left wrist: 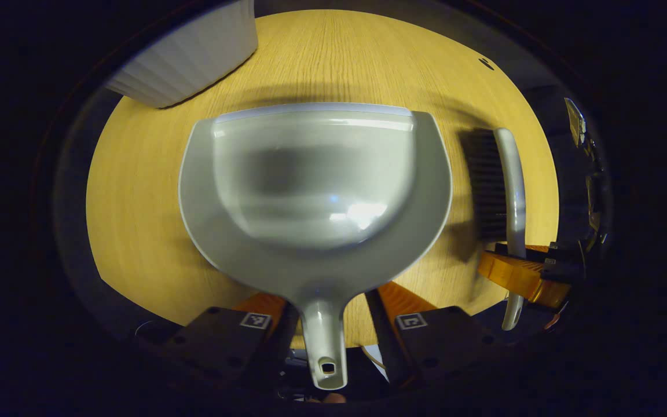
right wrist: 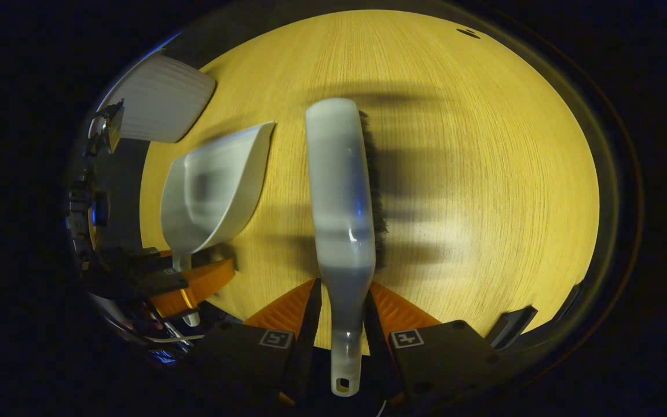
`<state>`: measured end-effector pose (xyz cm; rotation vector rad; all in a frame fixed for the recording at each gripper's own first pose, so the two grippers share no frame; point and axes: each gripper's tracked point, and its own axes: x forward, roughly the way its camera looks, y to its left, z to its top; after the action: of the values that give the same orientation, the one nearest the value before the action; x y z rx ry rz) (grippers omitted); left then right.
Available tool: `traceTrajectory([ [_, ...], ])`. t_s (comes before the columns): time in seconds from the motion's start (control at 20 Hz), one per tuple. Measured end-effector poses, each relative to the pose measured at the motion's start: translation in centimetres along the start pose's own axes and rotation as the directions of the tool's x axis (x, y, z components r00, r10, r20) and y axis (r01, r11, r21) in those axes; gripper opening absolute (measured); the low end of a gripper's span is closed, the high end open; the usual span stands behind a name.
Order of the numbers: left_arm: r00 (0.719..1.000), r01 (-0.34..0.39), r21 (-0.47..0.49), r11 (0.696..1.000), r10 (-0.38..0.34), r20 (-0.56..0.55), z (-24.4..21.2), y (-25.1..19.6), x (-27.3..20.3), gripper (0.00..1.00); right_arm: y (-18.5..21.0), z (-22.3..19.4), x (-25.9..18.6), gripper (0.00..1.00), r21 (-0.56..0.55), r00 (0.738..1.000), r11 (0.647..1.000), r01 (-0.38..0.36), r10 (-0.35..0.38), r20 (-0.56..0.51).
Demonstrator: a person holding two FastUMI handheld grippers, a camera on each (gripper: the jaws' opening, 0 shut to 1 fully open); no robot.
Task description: Pick up the small broom and dustpan from the desktop, sweep the trash into the dustpan with the broom, and then empty the trash into the garbage bin.
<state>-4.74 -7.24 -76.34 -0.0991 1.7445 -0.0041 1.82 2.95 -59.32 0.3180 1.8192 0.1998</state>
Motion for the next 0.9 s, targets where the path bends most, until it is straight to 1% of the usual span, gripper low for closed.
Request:
traceTrajectory([
  [0.05,1.0,0.0,0.019,1.0,-0.001,0.015,-0.1,-0.1,-0.4,0.76,0.3,0.2,-0.6,0.6,-0.018,1.0,1.0,-0.002,0.002,0.024],
  [0.1,1.0,0.003,0.032,0.999,-0.004,0.027,-0.3,-0.3,-1.1,0.86,0.6,0.5,-1.5,0.64,-0.036,0.999,0.999,-0.003,0.005,0.048],
  [0.15,0.999,0.015,0.042,0.999,-0.017,0.032,-0.6,-0.5,-2.0,0.86,0.8,0.8,-2.2,0.84,-0.052,0.997,0.999,-0.004,0.008,0.074],
  [0.2,0.999,0.028,0.043,0.999,-0.03,0.042,-1.0,-0.7,-3.0,0.86,1.2,1.0,-3.0,0.9,-0.066,0.995,0.998,-0.007,0.013,0.096],
  [0.25,0.997,0.036,0.043,0.998,-0.038,0.062,-1.3,-0.8,-4.3,0.86,1.5,0.9,-4.3,0.9,-0.077,0.992,0.997,-0.012,0.021,0.122],
  [0.35,0.99,0.035,0.049,0.998,-0.041,0.132,-1.7,-0.5,-7.0,0.86,2.1,1.5,-7.4,0.95,-0.101,0.979,0.995,-0.012,0.032,0.202],
  [0.4,0.985,0.032,0.047,0.998,-0.04,0.166,-2.0,-0.4,-8.7,0.86,2.3,1.7,-9.2,0.87,-0.103,0.968,0.995,-0.003,0.029,0.248],
  [0.45,0.976,0.031,0.047,0.998,-0.041,0.214,-2.4,-0.5,-10.5,0.86,2.9,2.1,-10.9,0.96,-0.104,0.952,0.995,-0.003,0.035,0.304],
  [0.5,0.96,0.035,0.053,0.998,-0.049,0.275,-2.6,-0.7,-12.3,0.84,3.2,2.4,-12.6,0.87,-0.11,0.931,0.994,0.005,0.036,0.364],
  [0.55,0.933,0.045,0.061,0.997,-0.064,0.354,-2.6,-1.3,-14.4,0.83,3.4,2.7,-14.4,0.86,-0.114,0.907,0.993,0.027,0.024,0.421],
  [0.6,0.898,0.054,0.065,0.996,-0.077,0.433,-2.5,-1.9,-16.3,0.84,3.9,3.1,-16.3,0.96,-0.111,0.872,0.993,0.037,0.022,0.489],
  [0.65,0.864,0.06,0.066,0.996,-0.085,0.497,-2.7,-2.4,-18.2,0.83,4.9,3.5,-18.0,0.96,-0.105,0.835,0.994,0.037,0.027,0.55],
  [0.7,0.823,0.064,0.072,0.995,-0.093,0.56,-2.8,-2.9,-20.1,0.84,5.8,3.8,-19.8,0.97,-0.1,0.792,0.995,0.031,0.037,0.61],
  [0.8,0.757,0.025,0.084,0.996,-0.074,0.649,-3.5,-3.8,-23.4,0.83,7.2,4.4,-23.4,0.96,-0.1,0.698,0.995,0.027,0.053,0.714],
  [0.85,0.715,0.002,0.092,0.996,-0.066,0.696,-3.5,-4.0,-24.8,0.83,7.7,3.9,-25.0,0.96,-0.107,0.671,0.994,0.024,0.063,0.738],
  [0.9,0.666,-0.014,0.103,0.995,-0.068,0.743,-3.4,-4.6,-26.9,0.83,8.1,3.9,-26.4,0.96,-0.107,0.638,0.994,0.024,0.067,0.767],
])
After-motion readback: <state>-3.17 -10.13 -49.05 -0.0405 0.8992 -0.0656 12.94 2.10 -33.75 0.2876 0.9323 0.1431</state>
